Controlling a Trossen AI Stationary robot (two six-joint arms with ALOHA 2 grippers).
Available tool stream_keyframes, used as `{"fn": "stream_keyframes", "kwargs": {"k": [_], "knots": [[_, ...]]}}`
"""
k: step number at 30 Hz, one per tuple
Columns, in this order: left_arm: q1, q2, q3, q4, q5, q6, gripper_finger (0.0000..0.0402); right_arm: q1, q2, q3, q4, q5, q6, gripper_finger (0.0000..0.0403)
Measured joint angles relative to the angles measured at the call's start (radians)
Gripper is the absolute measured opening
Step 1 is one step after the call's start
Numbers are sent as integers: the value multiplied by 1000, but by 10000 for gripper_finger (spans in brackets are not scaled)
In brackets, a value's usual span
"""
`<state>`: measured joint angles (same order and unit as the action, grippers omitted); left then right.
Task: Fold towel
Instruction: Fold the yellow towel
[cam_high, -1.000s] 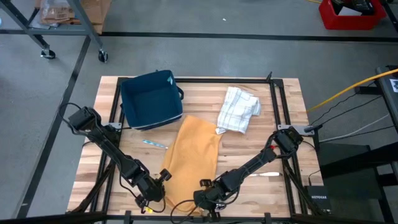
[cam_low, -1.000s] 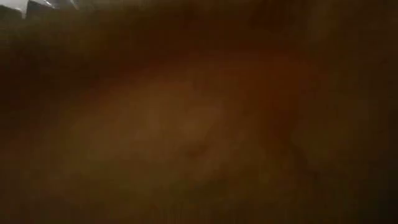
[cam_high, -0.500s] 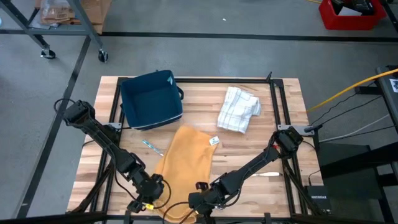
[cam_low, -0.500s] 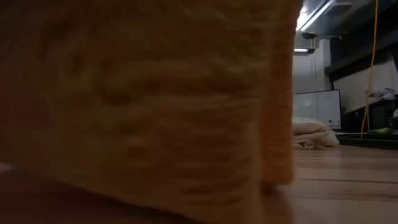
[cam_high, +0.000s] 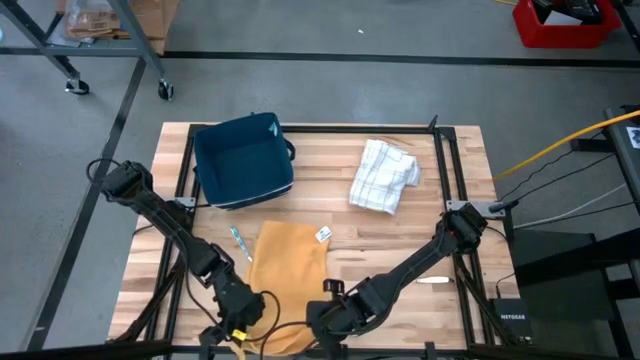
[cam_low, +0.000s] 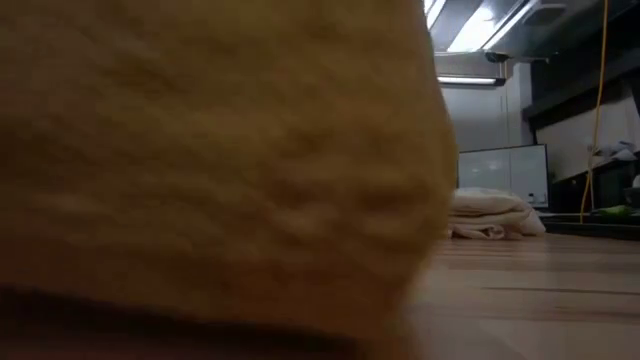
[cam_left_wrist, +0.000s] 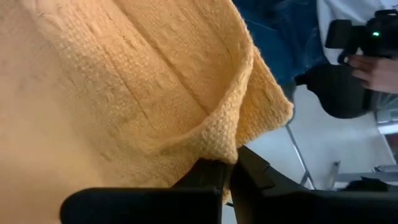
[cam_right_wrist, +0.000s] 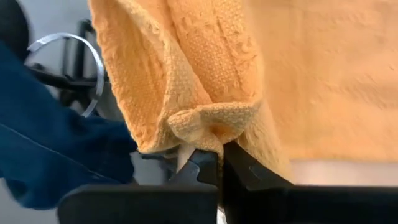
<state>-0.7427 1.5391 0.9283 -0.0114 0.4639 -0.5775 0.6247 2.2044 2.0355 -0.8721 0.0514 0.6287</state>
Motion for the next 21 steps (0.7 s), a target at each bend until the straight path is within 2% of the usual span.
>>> {"fn": "stream_keyframes", "kwargs": {"k": [5,10,16,21], "knots": [[54,-2,0,-67,-28,2,1,-26,0,0,-80,11,3,1],[95,-39,0,-209,-97,43,0,-59,1,-2,-133,21,7,0],[138,-123,0,-393,-258,96,0,-114,1,-2,-204,21,-3,0],[165,-148,-1,-563,-415,118,0,-167,3,-2,-222,25,-86,0]]}}
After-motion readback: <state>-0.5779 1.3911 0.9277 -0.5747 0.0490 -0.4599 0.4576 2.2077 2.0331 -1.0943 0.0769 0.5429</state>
